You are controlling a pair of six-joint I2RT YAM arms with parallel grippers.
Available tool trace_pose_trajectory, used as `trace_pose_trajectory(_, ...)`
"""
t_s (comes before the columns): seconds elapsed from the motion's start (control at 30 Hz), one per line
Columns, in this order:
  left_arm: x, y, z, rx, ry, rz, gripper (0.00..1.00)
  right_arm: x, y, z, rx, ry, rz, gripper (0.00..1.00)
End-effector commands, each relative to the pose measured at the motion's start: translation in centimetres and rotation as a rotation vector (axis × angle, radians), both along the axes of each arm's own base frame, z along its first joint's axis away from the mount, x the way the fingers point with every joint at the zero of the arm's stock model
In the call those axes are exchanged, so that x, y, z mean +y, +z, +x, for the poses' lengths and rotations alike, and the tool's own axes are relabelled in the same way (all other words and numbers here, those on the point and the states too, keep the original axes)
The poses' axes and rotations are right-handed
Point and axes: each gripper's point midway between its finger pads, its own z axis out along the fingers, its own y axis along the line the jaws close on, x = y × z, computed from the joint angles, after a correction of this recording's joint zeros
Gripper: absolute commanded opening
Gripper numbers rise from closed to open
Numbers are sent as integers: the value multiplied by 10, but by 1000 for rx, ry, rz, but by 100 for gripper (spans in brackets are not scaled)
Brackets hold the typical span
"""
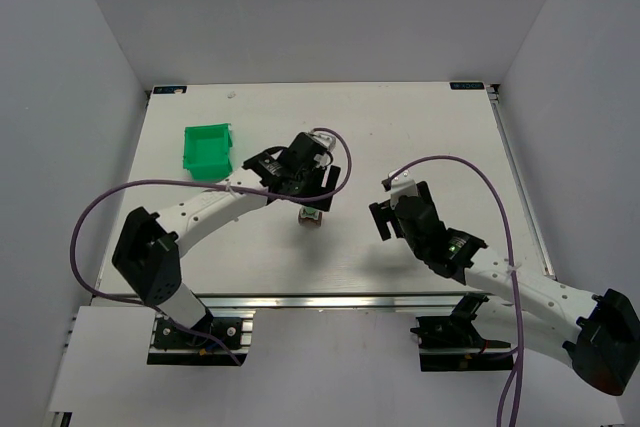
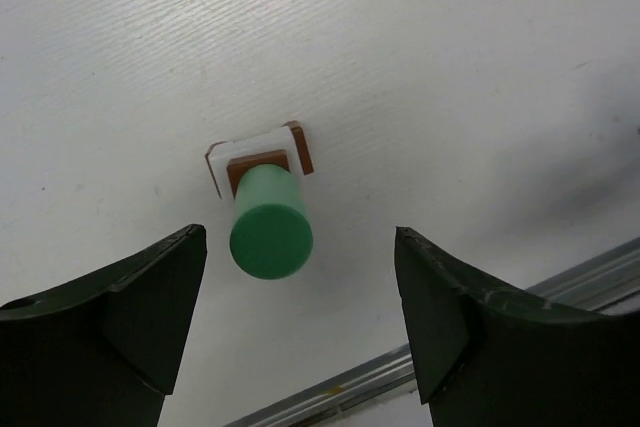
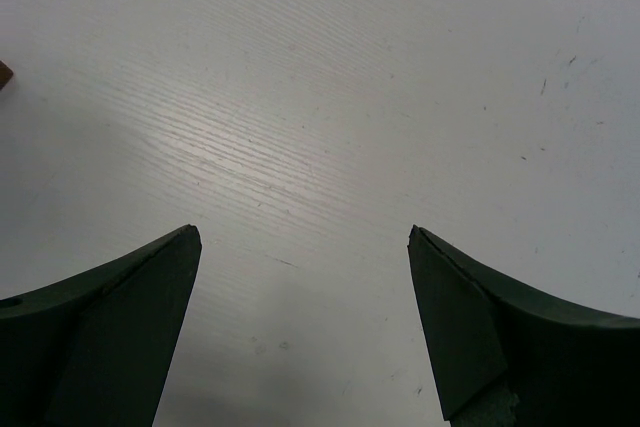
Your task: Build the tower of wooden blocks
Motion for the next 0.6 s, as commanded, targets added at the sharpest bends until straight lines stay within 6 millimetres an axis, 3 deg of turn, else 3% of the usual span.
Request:
trace_pose_trajectory(0.0, -17, 47, -7, -91, -86, -165, 86, 9, 12, 4, -49, 36, 54, 89)
trace_pose_trajectory(0.1, -17, 79, -11, -168, -108, -258, 98, 13, 16, 6, -60, 46, 75, 89)
trace_pose_trajectory(0.23, 1, 115, -7, -261, -35, -321, 98, 21, 28, 13, -94, 52, 122, 89)
trace_pose_trajectory(0.33, 20, 122, 3, -321, 79, -294, 98, 31, 30, 21, -101, 67, 157, 89)
trace_pose_trajectory(0.43, 40, 117, 14, -366, 170, -265, 98, 48, 37, 37, -112, 88, 192, 90)
trace_pose_trajectory(0.53, 65, 120, 28, -427, 265, -248, 98, 68, 38, 61, -101, 106, 207, 90)
trace_pose_trajectory(0.57, 77, 120, 34, -444, 300, -244, 98, 75, 39, 77, -100, 92, 209, 89)
